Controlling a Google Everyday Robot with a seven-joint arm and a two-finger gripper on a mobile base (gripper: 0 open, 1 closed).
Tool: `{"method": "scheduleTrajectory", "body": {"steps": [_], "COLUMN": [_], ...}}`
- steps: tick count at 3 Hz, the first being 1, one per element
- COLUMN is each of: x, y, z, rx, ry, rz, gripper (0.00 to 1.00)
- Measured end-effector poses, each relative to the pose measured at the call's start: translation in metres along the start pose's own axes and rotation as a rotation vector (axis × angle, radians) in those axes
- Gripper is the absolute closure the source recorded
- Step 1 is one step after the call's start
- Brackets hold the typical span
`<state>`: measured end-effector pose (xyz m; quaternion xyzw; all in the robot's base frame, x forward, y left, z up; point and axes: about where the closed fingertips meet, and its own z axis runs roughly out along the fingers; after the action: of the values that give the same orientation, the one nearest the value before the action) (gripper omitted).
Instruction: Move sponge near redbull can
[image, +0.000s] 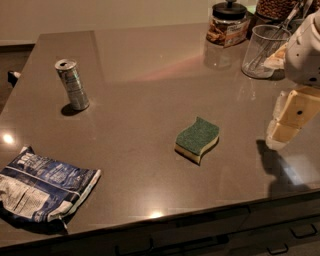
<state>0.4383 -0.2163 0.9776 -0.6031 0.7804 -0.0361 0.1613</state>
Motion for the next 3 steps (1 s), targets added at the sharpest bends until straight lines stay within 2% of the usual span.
{"method": "scheduleTrajectory", "body": {"steps": [2, 3], "x": [-0.013, -0.028], "y": [-0.006, -0.013], "z": [0.014, 0.040], "rx": [-0.027, -0.083], "ry": [-0.018, -0.024], "rz": [-0.040, -0.079], "gripper": [0.00, 0.00]}}
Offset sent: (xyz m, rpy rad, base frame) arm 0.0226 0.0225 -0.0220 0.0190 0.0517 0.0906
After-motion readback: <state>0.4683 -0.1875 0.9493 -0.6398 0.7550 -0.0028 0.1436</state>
